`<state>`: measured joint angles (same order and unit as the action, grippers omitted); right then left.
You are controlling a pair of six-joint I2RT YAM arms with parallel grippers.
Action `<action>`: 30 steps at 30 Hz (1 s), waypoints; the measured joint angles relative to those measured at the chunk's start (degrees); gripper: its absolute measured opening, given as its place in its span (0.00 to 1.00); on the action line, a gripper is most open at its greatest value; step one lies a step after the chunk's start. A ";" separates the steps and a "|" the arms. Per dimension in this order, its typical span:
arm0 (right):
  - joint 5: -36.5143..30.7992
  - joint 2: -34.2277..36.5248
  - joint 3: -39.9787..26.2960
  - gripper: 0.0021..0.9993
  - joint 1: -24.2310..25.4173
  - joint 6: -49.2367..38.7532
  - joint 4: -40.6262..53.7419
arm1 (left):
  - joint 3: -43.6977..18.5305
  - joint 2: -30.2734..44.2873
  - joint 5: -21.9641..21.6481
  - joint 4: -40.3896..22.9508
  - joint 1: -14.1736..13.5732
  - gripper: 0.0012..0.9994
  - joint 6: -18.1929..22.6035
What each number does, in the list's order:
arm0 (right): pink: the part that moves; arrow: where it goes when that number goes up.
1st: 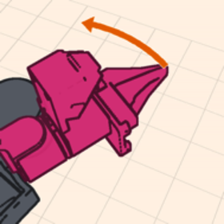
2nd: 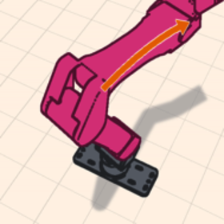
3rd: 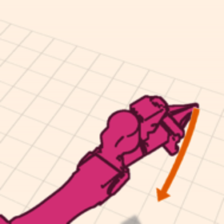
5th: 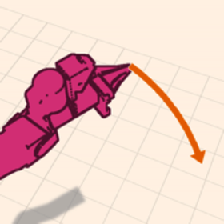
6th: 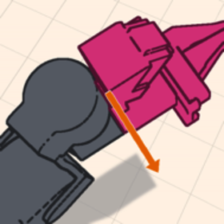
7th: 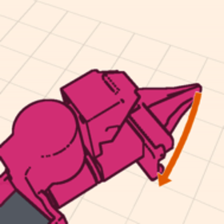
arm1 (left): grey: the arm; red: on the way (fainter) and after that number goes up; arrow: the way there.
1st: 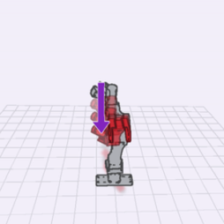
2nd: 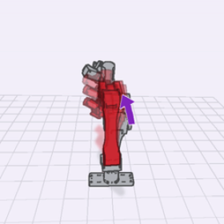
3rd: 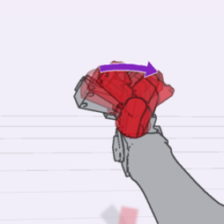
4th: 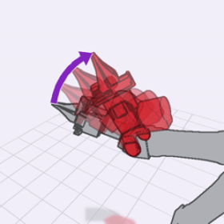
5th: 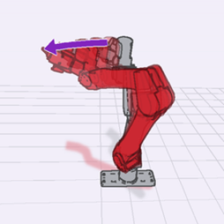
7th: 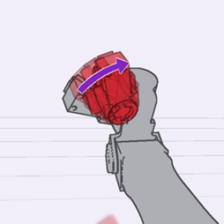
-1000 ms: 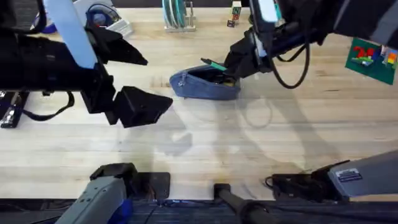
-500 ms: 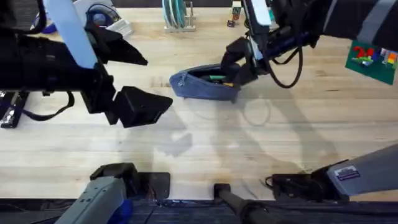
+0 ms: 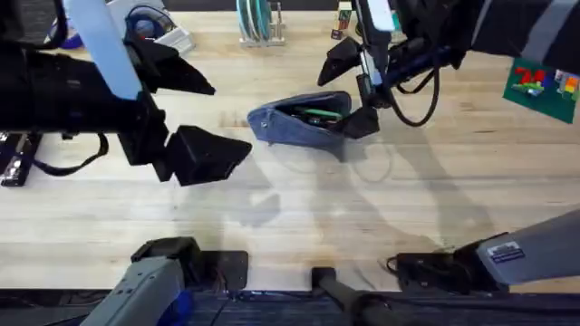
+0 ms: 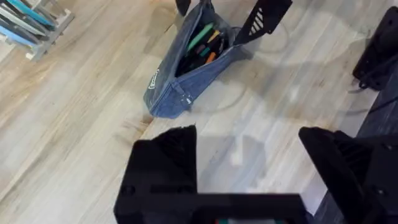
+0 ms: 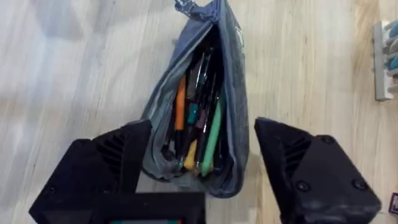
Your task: Unzip the bag, pick up the pens from the table one at a time and place them inside, then zip the bag closed.
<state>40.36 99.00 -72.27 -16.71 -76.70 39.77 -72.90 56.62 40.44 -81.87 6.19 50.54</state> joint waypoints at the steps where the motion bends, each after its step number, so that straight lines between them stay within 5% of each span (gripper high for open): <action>1: 0.00 0.02 0.00 1.00 0.00 0.19 0.00 | 0.00 0.00 -0.01 0.00 -0.01 1.00 0.00; 11: -0.04 -1.15 0.00 1.00 0.00 6.26 0.15 | 0.00 0.00 -0.01 0.00 0.01 1.00 0.00; 20: -0.02 -12.87 0.00 1.00 -0.01 10.46 3.02 | 0.00 0.00 -0.01 0.00 -0.01 1.00 0.00; 30: -0.01 -17.65 0.00 1.00 -4.55 11.92 6.45 | 0.00 0.00 0.00 0.00 -0.01 1.00 0.00</action>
<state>40.34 81.35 -72.27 -21.26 -64.78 46.22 -72.90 56.62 40.43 -81.87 6.17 50.54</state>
